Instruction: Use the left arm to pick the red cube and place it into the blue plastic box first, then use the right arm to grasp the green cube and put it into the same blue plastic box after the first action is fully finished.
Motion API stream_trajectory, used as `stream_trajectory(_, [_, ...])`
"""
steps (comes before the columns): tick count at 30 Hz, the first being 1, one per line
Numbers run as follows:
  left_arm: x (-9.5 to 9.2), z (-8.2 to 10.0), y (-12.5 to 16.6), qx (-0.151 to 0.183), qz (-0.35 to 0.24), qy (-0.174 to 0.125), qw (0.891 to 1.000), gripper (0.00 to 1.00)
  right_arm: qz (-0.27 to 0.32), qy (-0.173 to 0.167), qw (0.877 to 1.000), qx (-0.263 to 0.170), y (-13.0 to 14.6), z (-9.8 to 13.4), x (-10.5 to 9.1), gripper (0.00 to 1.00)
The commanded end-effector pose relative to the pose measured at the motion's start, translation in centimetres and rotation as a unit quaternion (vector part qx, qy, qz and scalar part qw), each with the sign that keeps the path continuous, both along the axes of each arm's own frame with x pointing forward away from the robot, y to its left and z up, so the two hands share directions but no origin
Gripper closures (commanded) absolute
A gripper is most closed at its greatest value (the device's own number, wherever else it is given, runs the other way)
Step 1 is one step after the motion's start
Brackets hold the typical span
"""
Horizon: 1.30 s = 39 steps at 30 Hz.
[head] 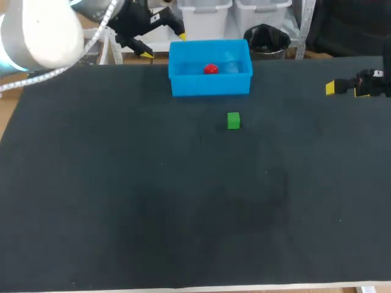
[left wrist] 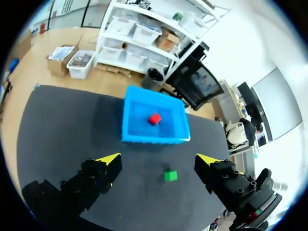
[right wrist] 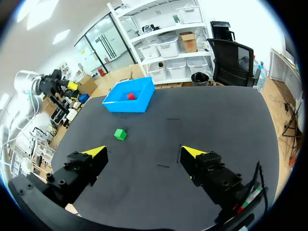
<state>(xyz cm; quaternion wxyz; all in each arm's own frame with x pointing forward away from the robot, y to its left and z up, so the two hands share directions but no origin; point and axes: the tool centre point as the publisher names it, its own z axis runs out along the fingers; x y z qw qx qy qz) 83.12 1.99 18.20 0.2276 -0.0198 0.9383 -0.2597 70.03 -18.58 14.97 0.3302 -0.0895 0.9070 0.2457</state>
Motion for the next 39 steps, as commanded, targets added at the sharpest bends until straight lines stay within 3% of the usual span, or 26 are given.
stream_trajectory(1, [-3.5,-0.7,0.4,-0.032,0.026,-0.071,0.997,0.00,0.000,0.000,1.000,0.000,0.0,0.0,0.0,0.00])
stream_trajectory(14, [-3.5,-0.7,0.4,-0.032,0.026,-0.071,0.997,0.00,0.000,0.000,1.000,0.000,0.0,0.0,0.0,0.00])
stream_trajectory(24, [-4.8,0.2,1.6,-0.040,-0.053,-0.162,0.985,0.00,0.000,0.000,1.000,0.000,0.0,0.0,0.0,0.00])
stream_trajectory(31, [-6.2,1.2,2.1,-0.060,-0.176,-0.228,0.956,0.00,0.000,0.000,1.000,0.000,0.0,0.0,0.0,0.00])
stream_trajectory(39, [-7.9,2.0,3.0,-0.065,-0.308,-0.256,0.914,0.00,0.000,0.000,1.000,0.000,0.0,0.0,0.0,0.00])
